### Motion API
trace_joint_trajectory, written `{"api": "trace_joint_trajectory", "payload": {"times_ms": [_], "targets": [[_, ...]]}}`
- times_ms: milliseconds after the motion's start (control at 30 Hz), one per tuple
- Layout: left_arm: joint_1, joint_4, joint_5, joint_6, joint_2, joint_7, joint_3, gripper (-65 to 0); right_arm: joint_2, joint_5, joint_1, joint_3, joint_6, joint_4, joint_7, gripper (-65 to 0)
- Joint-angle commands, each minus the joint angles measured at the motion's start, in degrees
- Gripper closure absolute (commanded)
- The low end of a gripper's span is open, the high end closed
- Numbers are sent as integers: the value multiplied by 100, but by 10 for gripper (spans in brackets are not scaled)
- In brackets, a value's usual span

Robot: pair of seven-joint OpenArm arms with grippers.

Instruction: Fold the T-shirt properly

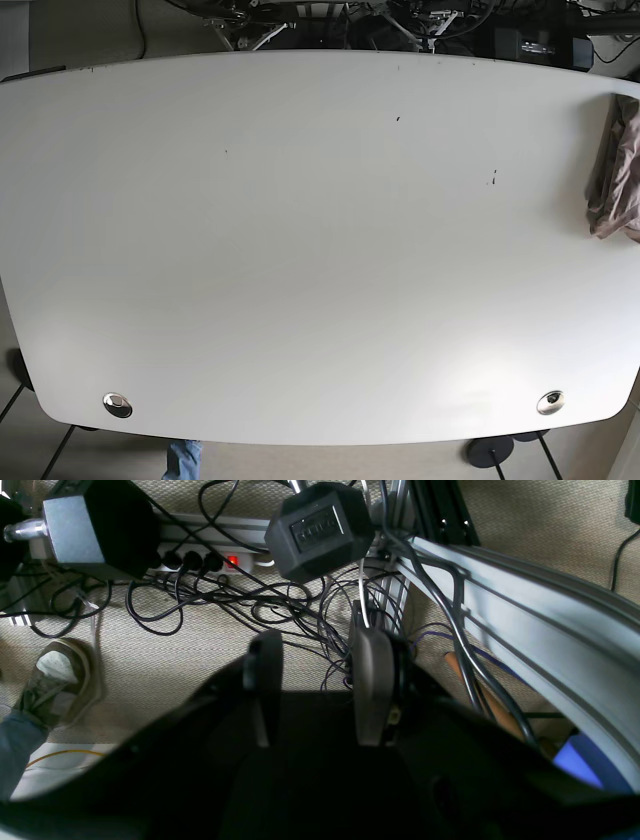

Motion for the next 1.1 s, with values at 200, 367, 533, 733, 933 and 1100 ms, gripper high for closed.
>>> {"api": "trace_joint_trajectory", "payload": {"times_ms": [200, 367, 533, 733, 933, 1100], "targets": [[31, 48, -33, 13, -27, -70, 58, -212, 23, 41, -134, 10, 14, 39, 93, -74], [16, 53, -11, 22, -46, -69, 106, -215, 178, -35, -143, -19, -51, -66, 121, -79], [25, 62, -2, 22, -46, -78, 106, -215, 257, -35, -143, -19, -59, -75, 129, -79], [43, 62, -11, 22, -46, -87, 106, -215, 336, -35, -161, -19, -59, -48, 129, -76], [412, 71, -20, 57, -37, -940, 106, -215, 450, -35, -415, -19, -59, 145, 288, -75], [834, 88, -20, 57, -19, -1705, 106, -212, 459, -44, -1031, -19, -68, 796, 367, -75]]}}
